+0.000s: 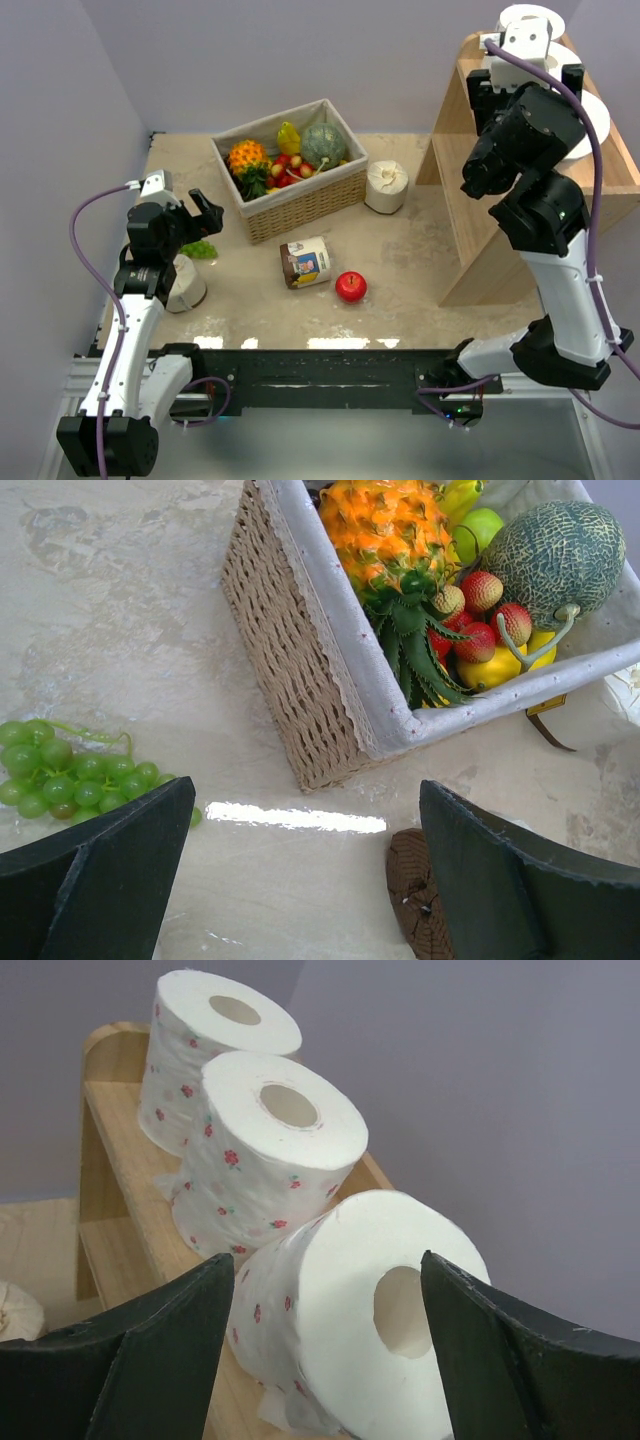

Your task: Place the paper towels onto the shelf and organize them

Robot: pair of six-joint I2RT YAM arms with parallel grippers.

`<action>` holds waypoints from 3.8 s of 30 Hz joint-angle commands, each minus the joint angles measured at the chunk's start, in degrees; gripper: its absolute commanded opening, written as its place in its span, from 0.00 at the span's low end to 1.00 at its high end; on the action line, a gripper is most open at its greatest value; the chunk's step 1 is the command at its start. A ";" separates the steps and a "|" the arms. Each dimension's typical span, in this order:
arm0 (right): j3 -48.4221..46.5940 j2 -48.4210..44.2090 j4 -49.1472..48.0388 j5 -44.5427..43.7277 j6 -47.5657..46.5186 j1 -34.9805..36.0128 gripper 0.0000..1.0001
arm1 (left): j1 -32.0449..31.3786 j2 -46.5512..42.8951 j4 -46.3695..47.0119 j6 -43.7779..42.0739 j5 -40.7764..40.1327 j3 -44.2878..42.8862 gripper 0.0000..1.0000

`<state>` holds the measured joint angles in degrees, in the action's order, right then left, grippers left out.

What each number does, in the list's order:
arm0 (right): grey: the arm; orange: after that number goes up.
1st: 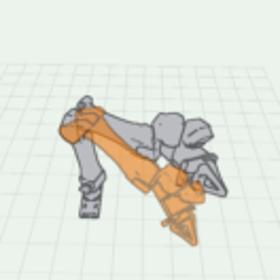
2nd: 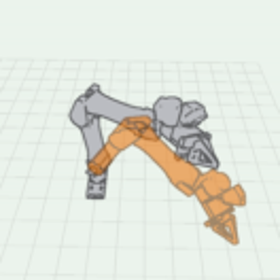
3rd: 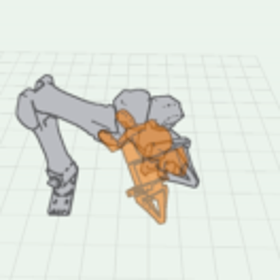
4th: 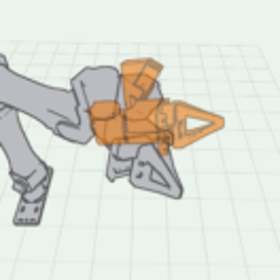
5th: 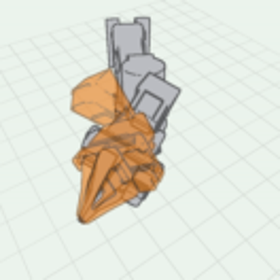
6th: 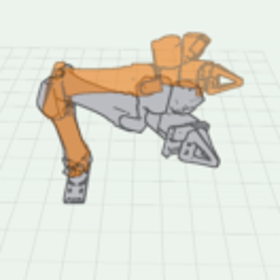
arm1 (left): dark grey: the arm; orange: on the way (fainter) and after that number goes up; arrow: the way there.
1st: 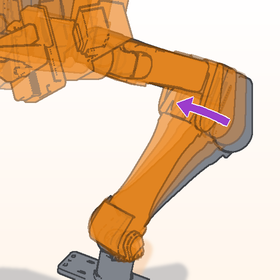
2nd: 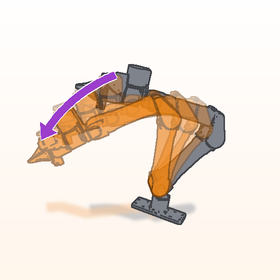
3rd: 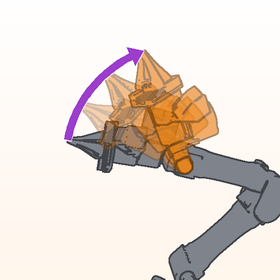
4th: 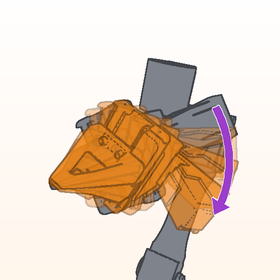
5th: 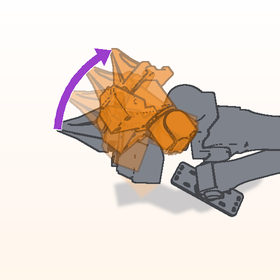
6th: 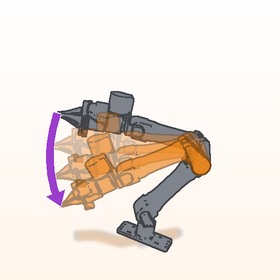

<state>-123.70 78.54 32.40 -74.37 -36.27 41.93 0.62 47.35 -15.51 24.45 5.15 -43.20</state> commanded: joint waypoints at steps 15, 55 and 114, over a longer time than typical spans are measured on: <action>5.64 -0.58 -24.45 -6.57 -25.39 -0.27 0.99 | -0.10 -0.95 1.18 -0.45 -0.14 -0.13 1.00; 0.04 4.86 2.93 10.04 2.36 -14.51 0.85 | -0.10 -0.07 1.36 -0.54 -0.23 -0.22 1.00; 53.74 -5.85 -9.82 69.10 61.23 8.60 0.74 | -14.76 2.03 3.37 9.39 17.00 8.13 0.84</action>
<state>-69.97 74.22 24.69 -4.80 24.05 50.52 -11.75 47.05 -17.19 31.66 19.49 -35.55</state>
